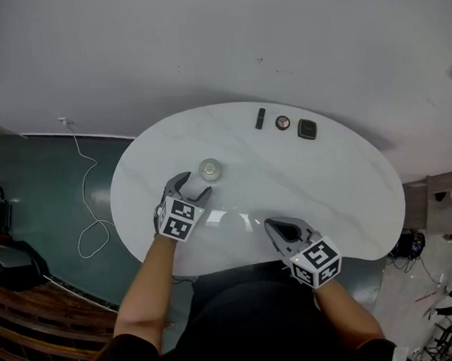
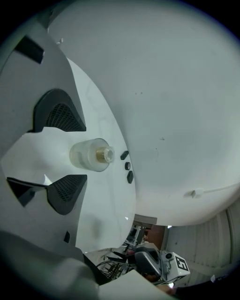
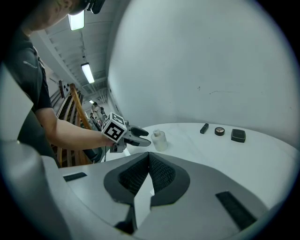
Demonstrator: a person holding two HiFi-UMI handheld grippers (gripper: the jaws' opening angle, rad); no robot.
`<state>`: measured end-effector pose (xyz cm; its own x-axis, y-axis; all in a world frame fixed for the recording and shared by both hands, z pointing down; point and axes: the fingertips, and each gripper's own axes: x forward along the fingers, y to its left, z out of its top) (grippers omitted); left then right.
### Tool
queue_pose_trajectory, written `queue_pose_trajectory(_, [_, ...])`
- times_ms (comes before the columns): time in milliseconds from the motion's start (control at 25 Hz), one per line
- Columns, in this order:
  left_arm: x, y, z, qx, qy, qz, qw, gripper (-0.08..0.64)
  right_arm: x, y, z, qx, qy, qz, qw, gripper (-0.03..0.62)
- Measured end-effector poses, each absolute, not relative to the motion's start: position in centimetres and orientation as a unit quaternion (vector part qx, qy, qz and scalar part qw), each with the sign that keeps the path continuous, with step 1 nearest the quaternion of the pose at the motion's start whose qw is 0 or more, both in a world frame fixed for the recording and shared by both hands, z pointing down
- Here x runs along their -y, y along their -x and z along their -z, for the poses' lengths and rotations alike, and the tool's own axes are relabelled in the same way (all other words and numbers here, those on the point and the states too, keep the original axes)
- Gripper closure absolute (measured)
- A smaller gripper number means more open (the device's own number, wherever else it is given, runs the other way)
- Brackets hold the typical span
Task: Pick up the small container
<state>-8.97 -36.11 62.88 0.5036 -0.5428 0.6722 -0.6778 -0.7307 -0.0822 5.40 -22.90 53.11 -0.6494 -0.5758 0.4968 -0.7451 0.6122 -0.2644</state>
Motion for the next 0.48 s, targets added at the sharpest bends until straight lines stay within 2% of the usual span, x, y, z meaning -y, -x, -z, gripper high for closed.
queue_pose_trajectory(480, [39.1,6.0,-66.0,0.307,-0.879,-0.356,0.085,0.202,22.5,-6.5,-54.0,0.869,-0.39,-0.238,0.191,0.597])
